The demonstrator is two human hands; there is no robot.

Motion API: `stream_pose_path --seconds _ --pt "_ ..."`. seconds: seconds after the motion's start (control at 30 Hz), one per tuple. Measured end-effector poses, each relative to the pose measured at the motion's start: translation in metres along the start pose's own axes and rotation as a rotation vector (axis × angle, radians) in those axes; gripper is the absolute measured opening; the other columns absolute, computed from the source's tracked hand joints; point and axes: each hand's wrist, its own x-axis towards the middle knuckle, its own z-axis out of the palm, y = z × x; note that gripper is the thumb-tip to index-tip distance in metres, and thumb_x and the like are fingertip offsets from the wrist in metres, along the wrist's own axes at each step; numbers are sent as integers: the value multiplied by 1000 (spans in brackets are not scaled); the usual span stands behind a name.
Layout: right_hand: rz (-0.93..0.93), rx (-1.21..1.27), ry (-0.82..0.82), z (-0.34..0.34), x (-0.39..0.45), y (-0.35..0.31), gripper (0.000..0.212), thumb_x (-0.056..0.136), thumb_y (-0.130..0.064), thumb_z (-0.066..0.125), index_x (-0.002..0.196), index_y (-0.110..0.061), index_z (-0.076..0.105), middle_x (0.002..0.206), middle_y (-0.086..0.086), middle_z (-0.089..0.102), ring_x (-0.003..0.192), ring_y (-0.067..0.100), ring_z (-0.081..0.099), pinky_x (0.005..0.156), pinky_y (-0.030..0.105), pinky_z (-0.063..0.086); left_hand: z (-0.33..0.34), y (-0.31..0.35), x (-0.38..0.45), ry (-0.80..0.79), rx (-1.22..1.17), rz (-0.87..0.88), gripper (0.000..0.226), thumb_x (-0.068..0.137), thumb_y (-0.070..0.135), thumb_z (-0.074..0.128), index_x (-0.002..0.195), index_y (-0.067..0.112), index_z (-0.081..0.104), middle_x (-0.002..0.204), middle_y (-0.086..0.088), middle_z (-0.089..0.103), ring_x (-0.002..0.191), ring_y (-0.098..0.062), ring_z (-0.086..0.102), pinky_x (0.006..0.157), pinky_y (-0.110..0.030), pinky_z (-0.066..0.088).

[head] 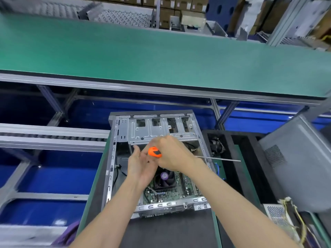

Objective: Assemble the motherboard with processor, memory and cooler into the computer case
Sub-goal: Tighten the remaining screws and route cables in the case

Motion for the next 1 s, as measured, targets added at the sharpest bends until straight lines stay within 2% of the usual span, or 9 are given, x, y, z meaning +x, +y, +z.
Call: stream_pose_path --seconds 0.1,0.27,0.33,0.5,0.63,0.73,0.83,0.9,1.0 --pt "-21 45 22 8 2 -6 14 76 -13 59 84 -19 68 90 -1 61 83 21 58 66 40 54 13 1 -2 43 16 -24 77 103 58 21 126 -3 63 126 -24 64 115 -35 65 90 -43 56" --pt "-45 27 44 10 11 -12 8 73 -8 59 73 -15 54 78 0 50 76 26 53 56 35 41 27 13 -4 131 7 -18 65 102 59 29 113 7 67 132 -20 62 122 -34 61 110 -48 41" --pt "-37 6 33 11 13 -13 19 74 -8 60 75 -19 45 76 -2 45 69 25 47 56 33 36 28 17 -5 169 15 -18 57 101 59 33 109 12 63 135 -20 60 126 -33 57 112 -48 38" --pt "22 34 9 11 15 -13 36 79 -16 61 67 -26 29 76 -2 43 68 29 51 53 30 28 26 22 -6 158 48 -13 44 101 54 38 102 15 59 119 -13 65 107 -31 61 97 -44 46" --pt "99 46 85 1 21 -5 15 75 -16 62 70 -22 49 73 -5 49 77 32 59 55 30 30 18 19 -7 109 303 82 30 99 31 52 93 10 71 92 -7 68 83 -19 63 70 -33 55" --pt "97 -4 123 -1 23 1 17 75 -15 63 70 -19 48 76 -2 49 73 34 57 56 32 30 7 19 -6 172 404 157 26 95 5 58 80 7 79 86 -7 73 78 -11 69 71 -21 57" --pt "52 -12 141 2 23 4 16 82 -21 69 79 -18 54 84 -1 57 77 31 59 58 34 40 -3 27 -4 165 281 66 15 89 1 64 84 0 78 88 -10 72 76 -10 70 66 -15 56" --pt "57 42 159 0 24 6 27 85 -34 72 79 -22 49 80 -4 55 76 28 56 64 38 48 -6 33 -3 134 244 -10 11 81 5 69 85 -1 77 83 -11 68 69 -9 66 61 -14 56" --pt "65 42 136 -6 27 9 37 82 -45 75 81 -25 45 76 -4 53 71 26 52 64 38 47 -9 36 -1 105 194 -88 12 79 3 66 88 -2 73 79 -9 64 63 -8 58 57 -14 52"
